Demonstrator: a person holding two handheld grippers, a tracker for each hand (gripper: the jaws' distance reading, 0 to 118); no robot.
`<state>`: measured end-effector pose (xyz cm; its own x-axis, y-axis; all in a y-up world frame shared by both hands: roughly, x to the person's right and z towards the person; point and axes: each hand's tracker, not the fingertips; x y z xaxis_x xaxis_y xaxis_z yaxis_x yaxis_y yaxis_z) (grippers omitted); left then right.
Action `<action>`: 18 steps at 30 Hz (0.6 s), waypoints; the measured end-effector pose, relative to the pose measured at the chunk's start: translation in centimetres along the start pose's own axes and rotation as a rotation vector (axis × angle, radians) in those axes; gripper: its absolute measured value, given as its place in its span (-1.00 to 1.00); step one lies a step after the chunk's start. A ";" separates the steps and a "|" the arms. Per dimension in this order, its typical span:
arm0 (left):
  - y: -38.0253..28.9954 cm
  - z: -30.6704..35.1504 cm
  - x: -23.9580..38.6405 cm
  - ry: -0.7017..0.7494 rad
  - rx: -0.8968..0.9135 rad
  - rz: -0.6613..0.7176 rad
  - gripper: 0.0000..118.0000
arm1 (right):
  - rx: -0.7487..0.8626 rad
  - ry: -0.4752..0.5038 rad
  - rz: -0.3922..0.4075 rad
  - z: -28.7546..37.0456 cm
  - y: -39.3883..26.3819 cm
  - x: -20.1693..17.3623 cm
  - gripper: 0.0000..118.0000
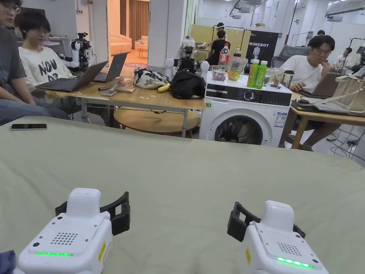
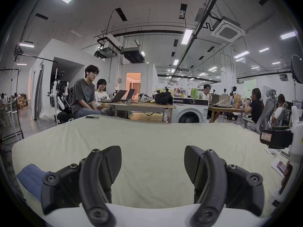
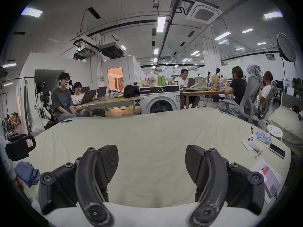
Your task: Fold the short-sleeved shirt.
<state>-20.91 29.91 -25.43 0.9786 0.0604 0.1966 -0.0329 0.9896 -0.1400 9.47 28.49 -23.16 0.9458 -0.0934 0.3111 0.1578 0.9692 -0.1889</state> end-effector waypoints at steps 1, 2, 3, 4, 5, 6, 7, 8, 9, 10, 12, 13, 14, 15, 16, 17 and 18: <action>0.0 0.0 0.0 -0.005 -0.004 0.002 0.35 | -0.002 -0.001 0.005 0.0 0.0 -0.2 0.45; -0.1 -0.1 0.0 -0.011 -0.009 0.003 0.35 | -0.003 -0.003 0.012 0.0 0.0 -0.3 0.45; -0.1 -0.1 0.0 -0.015 -0.011 0.006 0.35 | -0.002 -0.006 0.014 0.0 0.0 -0.4 0.45; -0.1 -0.1 0.0 -0.016 -0.015 0.008 0.35 | -0.002 -0.011 0.015 0.1 0.0 -0.5 0.45; -0.1 -0.1 0.0 -0.016 -0.017 0.011 0.35 | 0.000 -0.015 0.016 0.1 0.0 -0.5 0.45; -0.2 -0.1 0.0 -0.016 -0.018 0.013 0.35 | 0.003 -0.018 0.014 0.1 0.1 -0.5 0.45; -0.2 -0.1 0.0 -0.015 -0.017 0.014 0.35 | 0.005 -0.021 0.011 0.1 0.1 -0.5 0.45; -0.2 -0.1 0.0 -0.013 -0.013 0.014 0.35 | 0.006 -0.023 0.009 0.1 0.2 -0.5 0.45; -0.2 -0.1 0.0 -0.012 -0.011 0.013 0.35 | 0.004 -0.025 0.004 0.1 0.3 -0.5 0.45; -0.2 -0.1 0.0 -0.007 -0.011 0.010 0.35 | 0.001 -0.026 -0.002 0.1 0.4 -0.4 0.45; -0.2 -0.1 0.1 0.004 -0.008 0.002 0.35 | -0.008 -0.019 -0.019 0.0 0.5 -0.2 0.45; -0.2 -0.2 0.1 0.010 -0.007 -0.001 0.35 | -0.012 -0.017 -0.020 -0.1 0.5 -0.1 0.45; -0.1 -0.2 0.1 0.018 -0.005 -0.003 0.35 | -0.016 -0.018 -0.022 -0.2 0.5 -0.1 0.45; -0.1 -0.2 0.1 0.022 -0.005 -0.003 0.35 | -0.019 -0.017 -0.021 -0.1 0.5 -0.1 0.45; -0.1 -0.2 0.1 0.025 -0.004 -0.003 0.35 | -0.021 -0.016 -0.020 -0.1 0.5 -0.1 0.45; -0.1 -0.3 0.1 0.027 -0.002 -0.003 0.35 | -0.024 -0.018 -0.018 -0.2 0.5 -0.1 0.45; -0.1 -0.3 0.1 0.028 -0.002 -0.003 0.35 | -0.026 -0.019 -0.015 -0.2 0.5 -0.1 0.45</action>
<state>-20.79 29.77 -25.67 0.9840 0.0539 0.1701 -0.0298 0.9895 -0.1413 9.49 28.92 -23.51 0.9376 -0.1030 0.3321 0.1793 0.9615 -0.2081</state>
